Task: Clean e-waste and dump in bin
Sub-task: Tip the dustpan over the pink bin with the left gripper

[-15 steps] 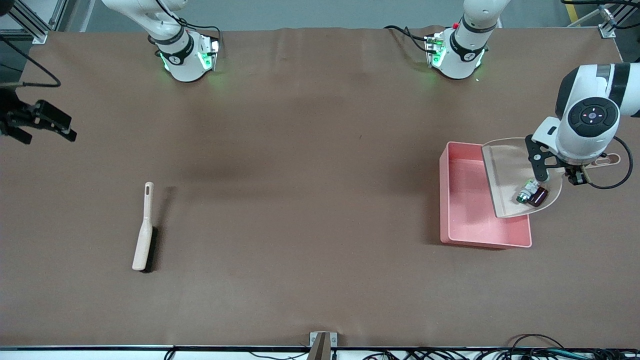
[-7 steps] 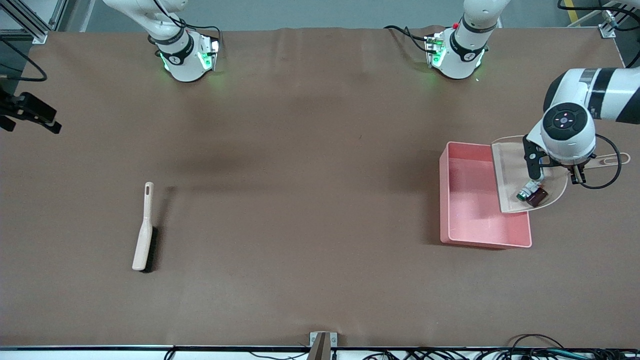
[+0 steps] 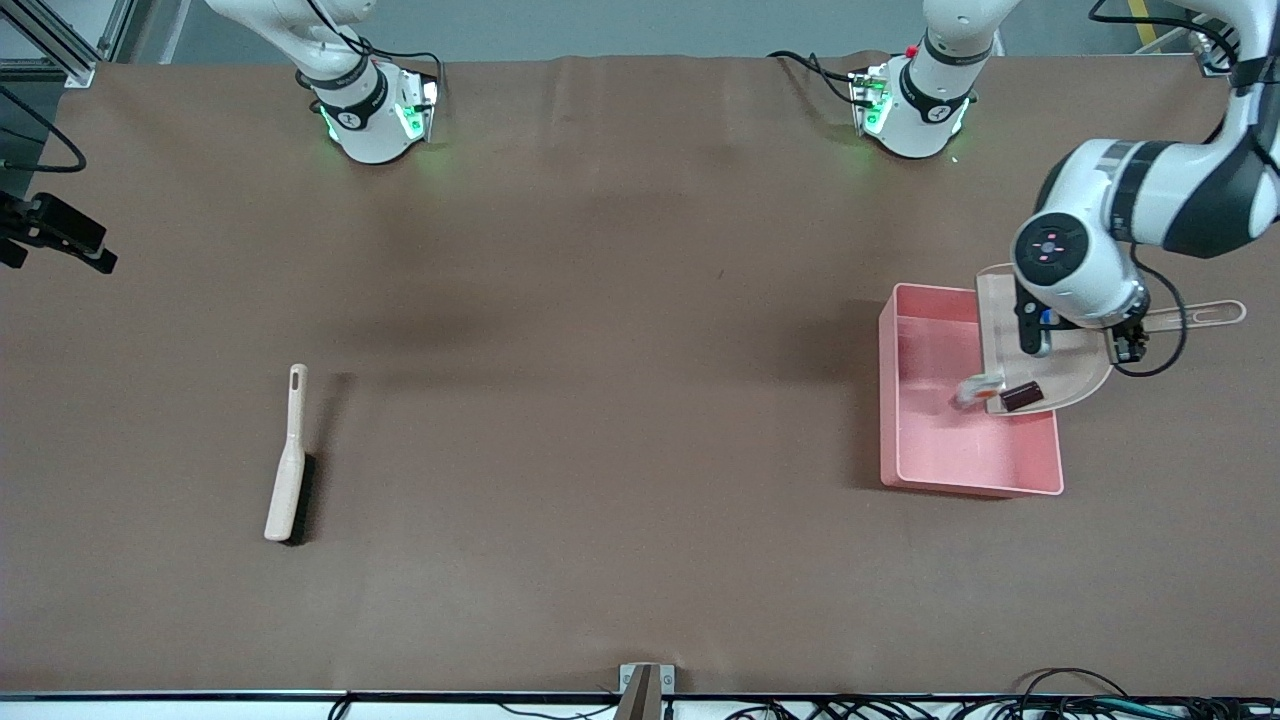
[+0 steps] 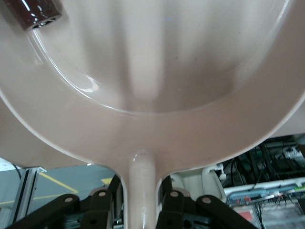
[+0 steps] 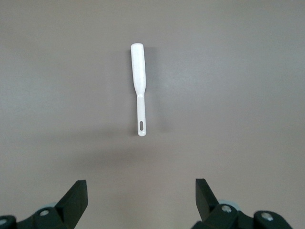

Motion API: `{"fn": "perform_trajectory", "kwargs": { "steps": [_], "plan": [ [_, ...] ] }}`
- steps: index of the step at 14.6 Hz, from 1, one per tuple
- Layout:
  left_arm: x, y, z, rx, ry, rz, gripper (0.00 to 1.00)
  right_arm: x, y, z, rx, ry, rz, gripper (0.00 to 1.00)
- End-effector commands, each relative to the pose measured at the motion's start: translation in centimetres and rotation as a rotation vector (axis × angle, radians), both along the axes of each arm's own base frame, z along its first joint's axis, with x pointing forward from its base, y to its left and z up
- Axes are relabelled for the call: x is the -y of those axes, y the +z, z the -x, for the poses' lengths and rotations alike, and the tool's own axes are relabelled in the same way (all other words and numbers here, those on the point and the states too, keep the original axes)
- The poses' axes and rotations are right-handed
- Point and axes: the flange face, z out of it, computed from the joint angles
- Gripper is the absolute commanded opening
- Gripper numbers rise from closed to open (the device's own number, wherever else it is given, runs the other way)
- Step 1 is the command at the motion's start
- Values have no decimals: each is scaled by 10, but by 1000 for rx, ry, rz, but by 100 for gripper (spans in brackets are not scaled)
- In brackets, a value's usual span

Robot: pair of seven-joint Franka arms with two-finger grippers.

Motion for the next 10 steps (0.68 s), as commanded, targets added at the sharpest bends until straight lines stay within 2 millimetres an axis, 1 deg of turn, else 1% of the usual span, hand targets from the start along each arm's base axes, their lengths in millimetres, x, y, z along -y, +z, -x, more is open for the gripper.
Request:
{"fn": "perform_trajectory", "kwargs": {
  "steps": [1, 5, 6, 7, 10],
  "plan": [
    [2, 5, -5, 0, 5, -29, 1, -4, 3, -1, 9, 6, -10, 100],
    [2, 6, -6, 0, -18, -62, 1, -11, 5, -2, 16, 9, -19, 100],
    [4, 4, -6, -8, -23, -70, 1, -11, 5, -3, 20, 9, -19, 100],
    [10, 3, -5, -15, -37, -88, 1, -14, 4, -3, 19, 15, -19, 100],
    [9, 2, -5, -18, -32, -88, 1, -16, 5, -3, 20, 18, -19, 100]
  ]
}}
